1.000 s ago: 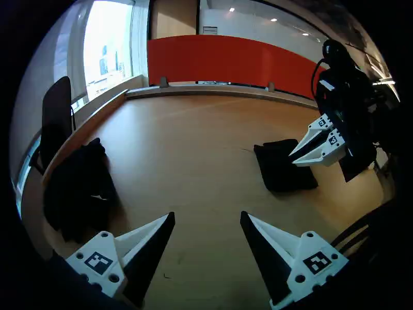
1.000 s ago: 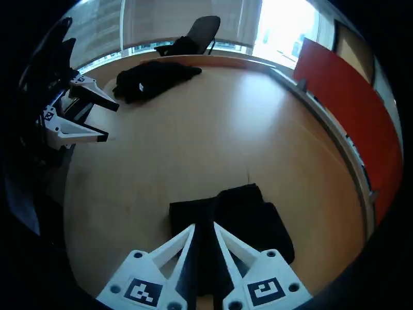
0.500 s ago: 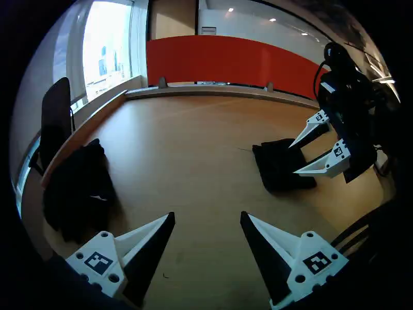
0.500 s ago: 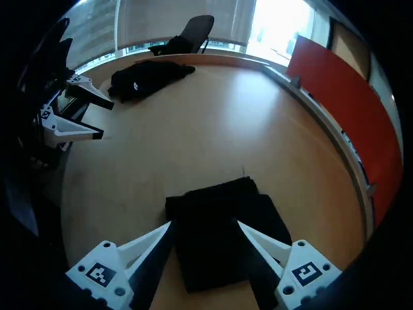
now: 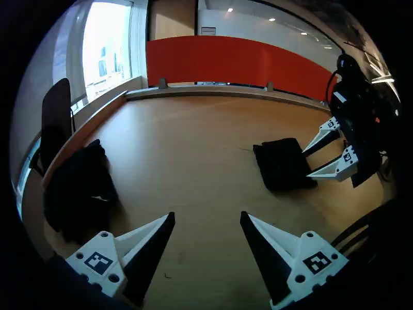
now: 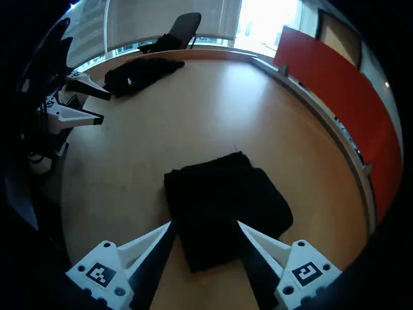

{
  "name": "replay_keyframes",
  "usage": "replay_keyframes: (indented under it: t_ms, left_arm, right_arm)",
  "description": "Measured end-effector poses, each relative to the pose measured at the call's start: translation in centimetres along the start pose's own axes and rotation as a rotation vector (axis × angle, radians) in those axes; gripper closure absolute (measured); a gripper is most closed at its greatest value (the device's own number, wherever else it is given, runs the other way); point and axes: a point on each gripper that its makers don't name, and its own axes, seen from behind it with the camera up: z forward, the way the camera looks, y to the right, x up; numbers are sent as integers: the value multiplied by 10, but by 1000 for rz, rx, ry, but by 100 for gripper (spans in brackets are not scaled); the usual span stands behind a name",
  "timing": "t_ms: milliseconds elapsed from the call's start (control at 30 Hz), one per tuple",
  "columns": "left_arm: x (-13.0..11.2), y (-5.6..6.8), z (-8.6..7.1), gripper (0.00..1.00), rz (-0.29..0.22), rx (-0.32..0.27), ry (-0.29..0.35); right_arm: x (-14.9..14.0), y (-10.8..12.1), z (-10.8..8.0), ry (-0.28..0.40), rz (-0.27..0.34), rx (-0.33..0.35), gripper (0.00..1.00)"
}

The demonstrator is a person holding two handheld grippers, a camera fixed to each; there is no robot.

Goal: Fold towel

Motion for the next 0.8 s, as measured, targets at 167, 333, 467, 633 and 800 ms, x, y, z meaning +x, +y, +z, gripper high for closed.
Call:
replay_keyframes:
  t_ms: [167, 333, 467, 633, 800]
  left_arm:
    - [1, -1, -1, 6, 3, 0, 3]
    - [0, -1, -1, 6, 3, 0, 5]
    - [0, -1, -2, 6, 2, -1, 6]
    - [1, -1, -2, 6, 4, -2, 8]
    - [0, -1, -3, 6, 4, -2, 7]
  right_arm:
    - [-15, 1, -7, -14, 24, -13, 21]
    - [-24, 1, -10, -23, 39, -23, 21]
    - [-32, 0, -11, -32, 50, -30, 21]
    - [-46, -2, -10, -52, 61, -34, 20]
    - [-59, -4, -10, -74, 78, -41, 22]
